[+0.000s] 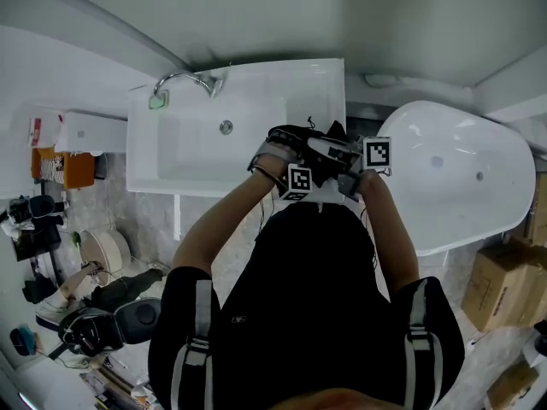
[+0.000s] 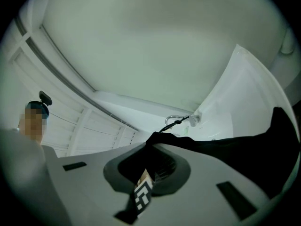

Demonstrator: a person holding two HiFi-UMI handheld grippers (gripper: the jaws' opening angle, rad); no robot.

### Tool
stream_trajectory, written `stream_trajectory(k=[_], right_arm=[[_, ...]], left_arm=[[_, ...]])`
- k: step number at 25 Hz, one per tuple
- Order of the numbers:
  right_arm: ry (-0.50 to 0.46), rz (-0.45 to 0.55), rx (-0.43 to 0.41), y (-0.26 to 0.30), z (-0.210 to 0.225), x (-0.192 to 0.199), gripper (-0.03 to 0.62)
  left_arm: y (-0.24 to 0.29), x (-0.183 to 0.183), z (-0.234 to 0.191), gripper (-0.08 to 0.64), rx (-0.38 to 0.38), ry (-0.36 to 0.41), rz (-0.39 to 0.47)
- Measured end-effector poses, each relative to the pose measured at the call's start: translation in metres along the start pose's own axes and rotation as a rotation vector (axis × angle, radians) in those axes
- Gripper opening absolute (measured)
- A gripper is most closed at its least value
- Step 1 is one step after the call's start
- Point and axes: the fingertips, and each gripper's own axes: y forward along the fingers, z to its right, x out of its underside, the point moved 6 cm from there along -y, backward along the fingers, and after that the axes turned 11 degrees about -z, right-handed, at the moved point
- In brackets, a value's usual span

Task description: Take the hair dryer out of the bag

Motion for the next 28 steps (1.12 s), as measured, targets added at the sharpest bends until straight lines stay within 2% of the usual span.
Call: stream_trajectory(k=[3, 6, 9, 12, 15, 18, 19, 20, 23, 26, 28], right_arm=[[-0.016, 0.009, 0.031, -0.003, 0.000, -0.004, 0.060], [-0.022, 0.006, 0.067, -0.001, 0.001, -0.002, 0.060], [-0.024, -0.003, 0.201, -0.006, 0.015, 0.001, 0.060], [-0.075, -0.015, 0.337, -0.015, 0.022, 0.001, 0.060], [-0.108, -0.036, 0.393, -0.019, 0.026, 0.003, 0.060], [-0.148, -0.131, 0.422, -0.012, 0.034, 0.000, 0.067], [-0.188, -0.190, 0.452, -0.011, 0.034, -0.003, 0.131], [-0.251, -0.254, 0.503, -0.012, 0.032, -0.007, 0.202], [-0.559, -0.450, 0.718, -0.022, 0.012, -0.027, 0.269], [-0.897, -0.726, 0.895, -0.027, -0.004, -0.044, 0.284], [-1.130, -0.902, 0.945, -0.021, -0.007, -0.051, 0.295]], left_arm=[[-0.014, 0.001, -0.001, 0.213, -0.022, -0.032, 0.036], [-0.031, 0.003, -0.004, 0.212, -0.052, -0.028, 0.043], [-0.048, -0.003, -0.006, 0.210, -0.104, -0.023, 0.066], [-0.070, -0.008, -0.008, 0.210, -0.133, 0.004, 0.079], [-0.088, -0.013, -0.004, 0.210, -0.176, 0.051, 0.071], [-0.091, -0.015, 0.000, 0.210, -0.206, 0.101, 0.065], [-0.090, -0.016, 0.000, 0.210, -0.215, 0.117, 0.062], [-0.091, -0.017, -0.001, 0.210, -0.222, 0.131, 0.058], [-0.092, -0.020, -0.003, 0.209, -0.246, 0.174, 0.044], [-0.092, -0.021, -0.004, 0.209, -0.272, 0.224, 0.034], [-0.089, -0.020, -0.005, 0.209, -0.286, 0.257, 0.028]])
